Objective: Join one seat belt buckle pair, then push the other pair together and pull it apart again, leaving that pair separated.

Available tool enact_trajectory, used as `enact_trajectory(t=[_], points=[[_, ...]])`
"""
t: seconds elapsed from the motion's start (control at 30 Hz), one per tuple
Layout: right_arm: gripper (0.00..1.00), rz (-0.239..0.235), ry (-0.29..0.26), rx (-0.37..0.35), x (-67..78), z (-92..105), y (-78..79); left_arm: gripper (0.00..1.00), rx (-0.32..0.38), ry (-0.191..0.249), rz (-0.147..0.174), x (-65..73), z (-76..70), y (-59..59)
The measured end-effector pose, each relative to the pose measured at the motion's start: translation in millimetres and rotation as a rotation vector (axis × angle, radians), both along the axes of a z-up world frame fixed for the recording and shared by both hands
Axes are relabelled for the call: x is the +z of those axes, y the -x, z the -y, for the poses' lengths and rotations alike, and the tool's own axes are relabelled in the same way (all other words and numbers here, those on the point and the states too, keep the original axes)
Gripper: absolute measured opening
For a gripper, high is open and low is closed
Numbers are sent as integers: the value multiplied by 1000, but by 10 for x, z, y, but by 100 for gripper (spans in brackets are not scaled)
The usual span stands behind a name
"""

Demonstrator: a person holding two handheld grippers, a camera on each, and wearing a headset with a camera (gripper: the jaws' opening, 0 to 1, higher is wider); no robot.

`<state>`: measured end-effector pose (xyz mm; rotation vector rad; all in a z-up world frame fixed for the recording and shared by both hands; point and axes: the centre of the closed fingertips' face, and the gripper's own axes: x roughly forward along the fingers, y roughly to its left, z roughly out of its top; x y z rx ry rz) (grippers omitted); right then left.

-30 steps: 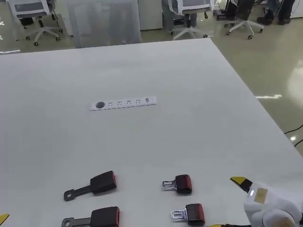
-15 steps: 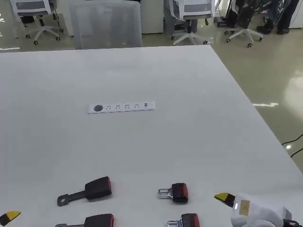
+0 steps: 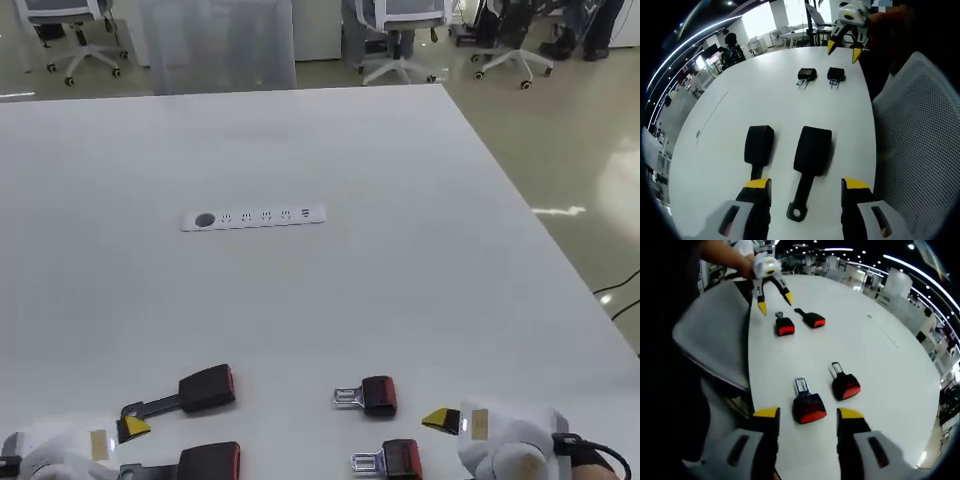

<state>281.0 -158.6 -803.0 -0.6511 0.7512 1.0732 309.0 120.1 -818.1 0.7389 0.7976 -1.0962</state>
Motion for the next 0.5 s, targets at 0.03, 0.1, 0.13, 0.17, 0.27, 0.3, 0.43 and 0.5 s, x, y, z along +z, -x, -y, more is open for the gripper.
enact_trajectory(t=[0.03, 0.1, 0.13, 0.17, 0.27, 0.3, 0.43, 0.5], points=[[44, -3, 1, 3, -14, -3, -8, 55, -16, -5, -6, -21, 31, -5], [43, -9, 6, 17, -62, -11, -25, 54, -41, -12, -13, -62, 111, -23], [42, -8, 12, 35, -85, -21, -28, 53, -62, -13, -13, -88, 157, -35], [41, -12, 15, 39, -105, -27, -33, 52, -67, -14, -20, -118, 174, -45], [40, -29, 34, 66, -196, -48, -42, 48, -101, -25, -40, -166, 275, -41], [40, -36, 41, 71, -228, -45, -46, 48, -114, -29, -42, -174, 296, -37], [40, -60, 57, 88, -338, -36, -64, 46, -139, -46, -69, -230, 325, -20], [39, -73, 70, 105, -388, -28, -56, 45, -157, -67, -68, -268, 312, -14]])
